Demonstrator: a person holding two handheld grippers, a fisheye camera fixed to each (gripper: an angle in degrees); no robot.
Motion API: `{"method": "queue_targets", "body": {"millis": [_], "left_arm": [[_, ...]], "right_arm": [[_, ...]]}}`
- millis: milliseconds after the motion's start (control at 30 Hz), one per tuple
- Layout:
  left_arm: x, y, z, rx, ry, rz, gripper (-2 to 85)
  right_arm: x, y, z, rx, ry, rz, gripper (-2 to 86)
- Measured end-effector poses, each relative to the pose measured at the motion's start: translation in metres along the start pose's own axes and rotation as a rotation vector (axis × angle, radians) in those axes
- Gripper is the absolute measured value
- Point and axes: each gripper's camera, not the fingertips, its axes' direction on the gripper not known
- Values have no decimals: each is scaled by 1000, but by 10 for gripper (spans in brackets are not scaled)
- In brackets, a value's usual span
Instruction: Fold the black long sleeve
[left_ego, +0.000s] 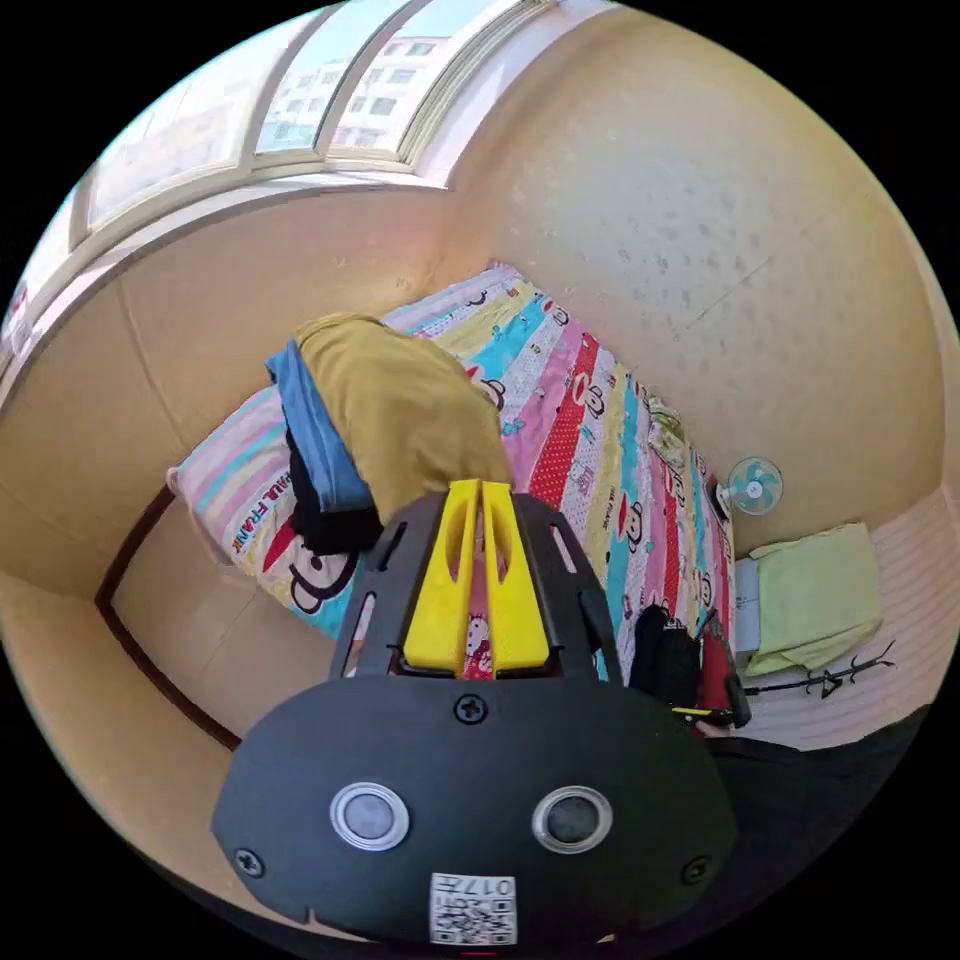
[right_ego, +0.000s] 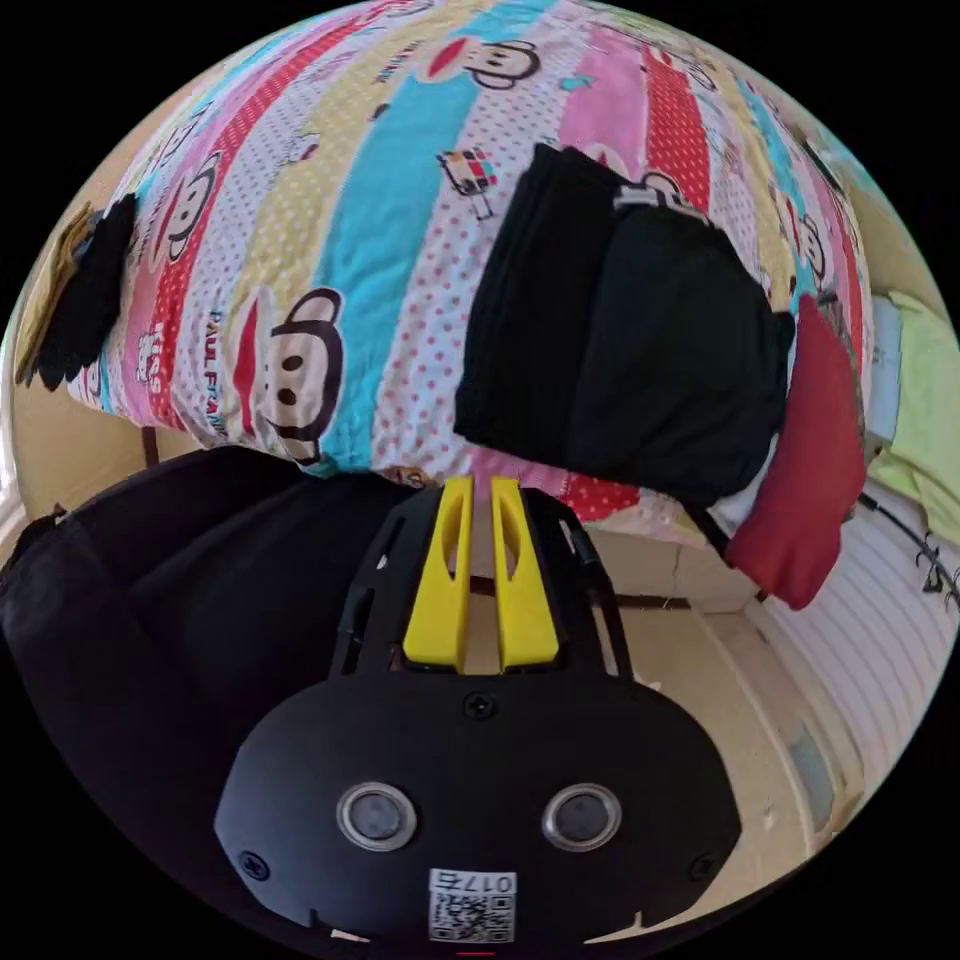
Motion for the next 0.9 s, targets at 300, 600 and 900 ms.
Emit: {"method": "queue_targets", "body": {"millis": [300, 600, 900], "left_arm": [[266, 19, 133, -222, 243, 366, -10], [446, 95, 251, -503, 340, 530, -10], [459, 120, 271, -524, 299, 356, -9]], "right_arm": [[151, 66, -12, 291, -211, 344, 64], [230, 1, -31, 486, -288, 336, 82], [196, -42, -84, 467, -678, -139, 28]]}}
